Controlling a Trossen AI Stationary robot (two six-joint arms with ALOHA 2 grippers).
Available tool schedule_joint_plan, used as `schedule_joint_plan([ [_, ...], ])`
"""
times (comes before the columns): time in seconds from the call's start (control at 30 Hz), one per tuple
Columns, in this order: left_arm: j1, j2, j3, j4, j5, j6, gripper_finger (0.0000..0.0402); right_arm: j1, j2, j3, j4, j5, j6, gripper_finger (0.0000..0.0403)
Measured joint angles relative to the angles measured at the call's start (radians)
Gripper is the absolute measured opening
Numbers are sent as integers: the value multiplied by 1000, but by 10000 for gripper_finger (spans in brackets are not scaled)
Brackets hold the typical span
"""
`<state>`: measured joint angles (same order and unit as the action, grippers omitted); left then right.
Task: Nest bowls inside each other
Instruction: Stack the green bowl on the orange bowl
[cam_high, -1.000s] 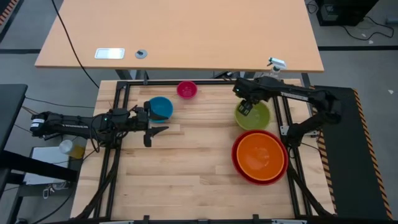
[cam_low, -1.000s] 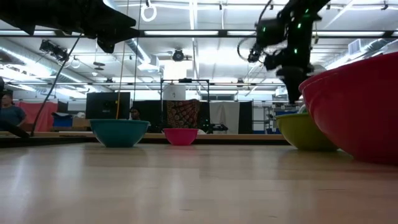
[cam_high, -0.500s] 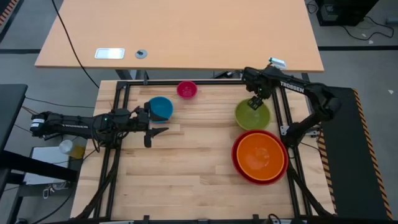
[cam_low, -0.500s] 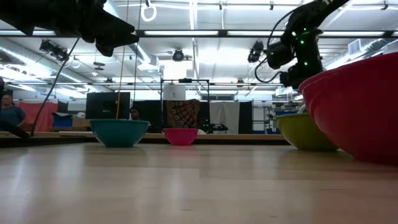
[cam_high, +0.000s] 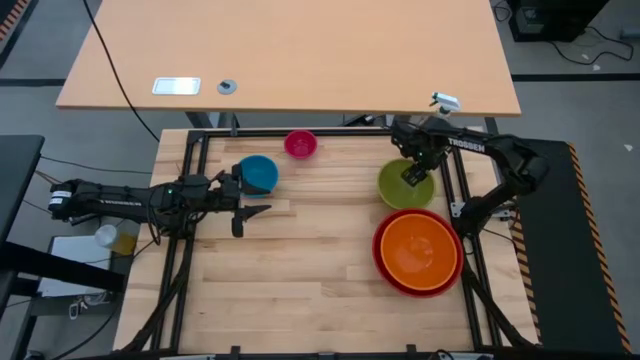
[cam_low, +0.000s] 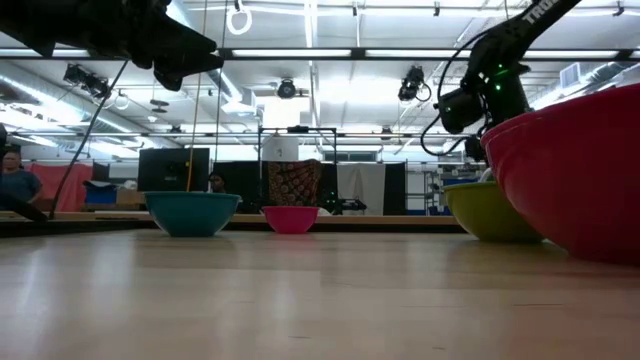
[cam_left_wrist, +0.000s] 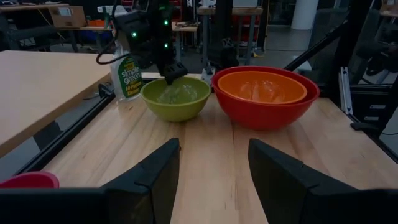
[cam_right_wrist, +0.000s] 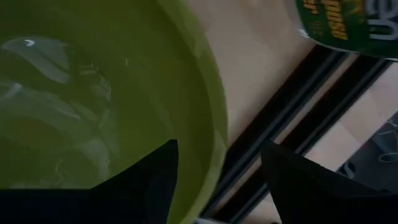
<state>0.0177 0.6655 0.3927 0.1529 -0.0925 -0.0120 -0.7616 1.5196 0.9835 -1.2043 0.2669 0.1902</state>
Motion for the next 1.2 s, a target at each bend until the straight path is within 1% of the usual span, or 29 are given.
schedule_joint_plan([
  [0.13,0,0,0,0,0,0,193,0,0,-41,40,-18,4,196],
  [0.33,0,0,0,9,0,20,193,0,0,-64,49,-43,75,113],
  [0.43,0,0,0,9,0,22,193,-1,-5,-58,52,-84,103,72],
  [0.5,0,0,0,9,0,25,193,-1,-5,-46,49,-118,106,56],
  [0.57,0,0,0,8,0,27,193,0,-8,-28,49,-140,105,55],
  [0.63,0,0,0,9,0,27,193,4,-22,0,52,-156,103,44],
  [0.8,0,-1,0,8,0,46,193,11,-55,80,87,-132,111,38],
  [0.9,0,-1,0,8,0,49,193,27,-67,116,137,-150,117,37],
  [0.93,0,-1,0,8,0,49,193,36,-69,123,155,-169,115,37],
  [1.1,0,-1,0,8,0,49,193,91,-82,137,252,-336,76,36],
  [1.2,0,-1,0,7,0,49,193,127,-82,137,268,-416,50,35],
])
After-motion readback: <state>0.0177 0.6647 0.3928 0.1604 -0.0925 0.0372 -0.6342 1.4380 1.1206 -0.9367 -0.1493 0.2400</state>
